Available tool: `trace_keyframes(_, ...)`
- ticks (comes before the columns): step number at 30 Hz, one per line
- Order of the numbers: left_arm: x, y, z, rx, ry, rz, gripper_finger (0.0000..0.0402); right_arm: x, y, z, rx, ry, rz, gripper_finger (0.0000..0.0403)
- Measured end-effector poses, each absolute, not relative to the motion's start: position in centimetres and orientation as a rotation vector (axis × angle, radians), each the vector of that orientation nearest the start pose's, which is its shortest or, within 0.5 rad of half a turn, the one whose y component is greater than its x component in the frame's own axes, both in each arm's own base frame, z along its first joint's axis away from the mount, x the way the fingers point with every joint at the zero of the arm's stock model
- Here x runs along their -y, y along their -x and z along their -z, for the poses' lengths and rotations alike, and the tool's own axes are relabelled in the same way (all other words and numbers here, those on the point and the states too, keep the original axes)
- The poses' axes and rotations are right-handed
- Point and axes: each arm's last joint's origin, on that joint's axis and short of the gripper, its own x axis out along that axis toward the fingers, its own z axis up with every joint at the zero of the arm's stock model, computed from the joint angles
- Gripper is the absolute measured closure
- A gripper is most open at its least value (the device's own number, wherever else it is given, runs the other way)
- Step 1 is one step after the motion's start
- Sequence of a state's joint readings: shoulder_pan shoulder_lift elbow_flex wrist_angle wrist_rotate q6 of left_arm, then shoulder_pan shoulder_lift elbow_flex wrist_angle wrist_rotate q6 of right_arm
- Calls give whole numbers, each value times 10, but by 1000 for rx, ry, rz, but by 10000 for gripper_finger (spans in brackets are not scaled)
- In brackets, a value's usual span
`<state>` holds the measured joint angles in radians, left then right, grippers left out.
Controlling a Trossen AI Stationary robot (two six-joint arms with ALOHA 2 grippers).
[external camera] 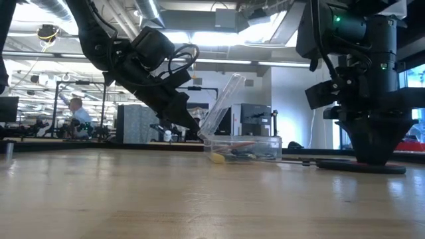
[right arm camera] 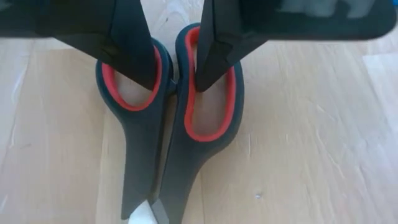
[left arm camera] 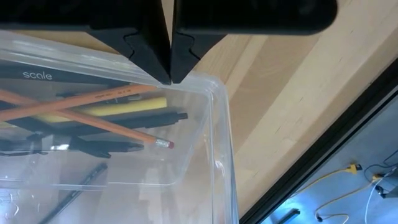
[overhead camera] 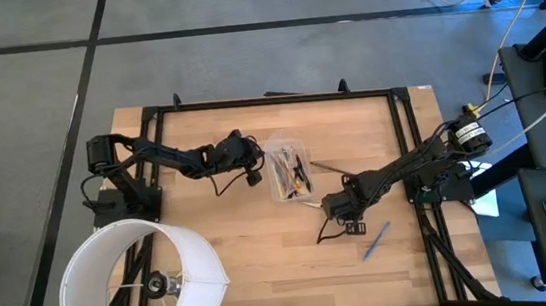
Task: Pick & place school supplies into a supply box
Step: Put the black scissors into the transparent supply box
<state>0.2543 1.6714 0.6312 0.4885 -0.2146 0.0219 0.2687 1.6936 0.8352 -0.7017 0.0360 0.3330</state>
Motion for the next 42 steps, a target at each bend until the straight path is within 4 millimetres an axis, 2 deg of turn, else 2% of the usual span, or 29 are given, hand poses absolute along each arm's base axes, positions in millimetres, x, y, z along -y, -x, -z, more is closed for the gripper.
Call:
trace_keyframes(7,-82,-293,-135,-561,-10,-451,394,-68,-250,-122,-1550,-27,77,288)
trace_keyframes(14,-82,-293,-135,-562,-10,-451,398,-68,-250,-122,-1550,-28,76,315)
trace_keyframes(18,-82,-293,-135,-561,-10,-451,395,-68,-249,-123,-1549,-29,76,315)
trace_keyframes(26,-82,-293,-135,-561,-10,-450,397,-66,-243,-145,-1522,-70,77,314)
trace_keyframes(34,-82,-293,-135,-561,-8,-450,394,-65,-232,-167,-1519,-214,136,314)
trace_keyframes(42,-82,-293,-135,-560,-5,-447,398,-67,-225,-171,-1608,-415,153,314)
